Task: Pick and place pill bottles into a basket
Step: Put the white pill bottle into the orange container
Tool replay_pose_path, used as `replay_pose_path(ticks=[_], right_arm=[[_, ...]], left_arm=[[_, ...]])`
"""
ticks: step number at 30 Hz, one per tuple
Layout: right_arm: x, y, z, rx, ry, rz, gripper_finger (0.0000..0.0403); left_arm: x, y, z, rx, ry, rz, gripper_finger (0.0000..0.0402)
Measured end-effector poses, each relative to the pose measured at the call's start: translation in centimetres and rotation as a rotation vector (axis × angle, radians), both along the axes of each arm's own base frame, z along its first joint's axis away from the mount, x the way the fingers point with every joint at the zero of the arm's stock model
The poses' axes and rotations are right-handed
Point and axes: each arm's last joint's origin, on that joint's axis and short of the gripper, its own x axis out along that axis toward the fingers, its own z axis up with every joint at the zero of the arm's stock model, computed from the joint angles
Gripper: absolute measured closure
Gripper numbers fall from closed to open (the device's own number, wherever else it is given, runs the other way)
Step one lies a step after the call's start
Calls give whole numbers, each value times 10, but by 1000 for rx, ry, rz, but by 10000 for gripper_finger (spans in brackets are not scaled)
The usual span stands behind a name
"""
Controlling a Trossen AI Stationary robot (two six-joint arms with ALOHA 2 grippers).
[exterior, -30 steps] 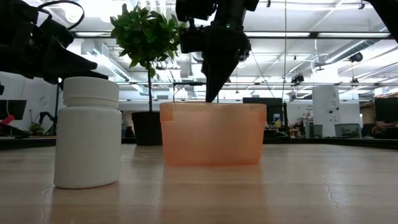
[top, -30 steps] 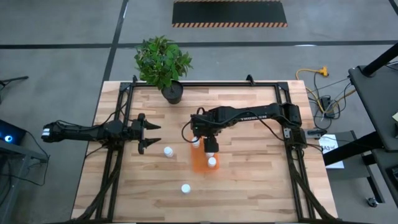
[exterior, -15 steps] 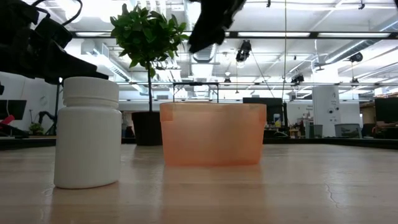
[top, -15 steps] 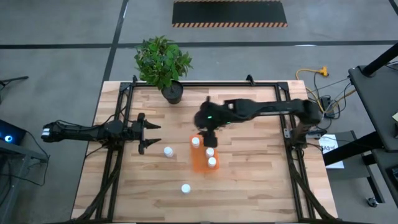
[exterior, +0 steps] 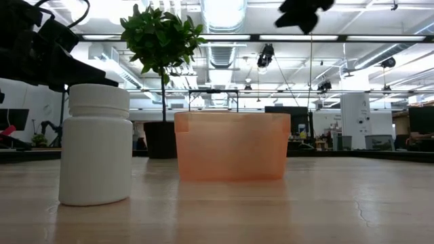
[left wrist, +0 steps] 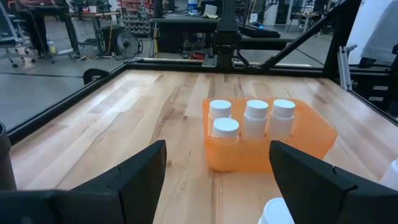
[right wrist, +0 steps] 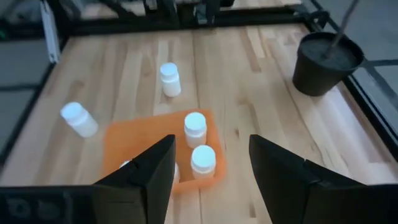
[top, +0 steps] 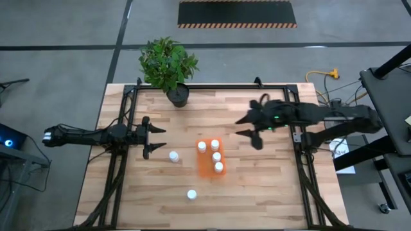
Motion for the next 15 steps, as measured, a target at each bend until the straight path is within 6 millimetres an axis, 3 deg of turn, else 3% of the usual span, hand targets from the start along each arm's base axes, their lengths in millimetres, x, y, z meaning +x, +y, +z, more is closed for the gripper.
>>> replay_pose_path(ticks=[6, 15], right_arm=[[-40, 1, 5, 25, -124, -20, 209], [-66, 2, 12, -142, -504, 43, 209]], left_arm=[[0, 0, 0, 0, 0, 0, 134], [0, 0, 0, 0, 0, 1, 134]])
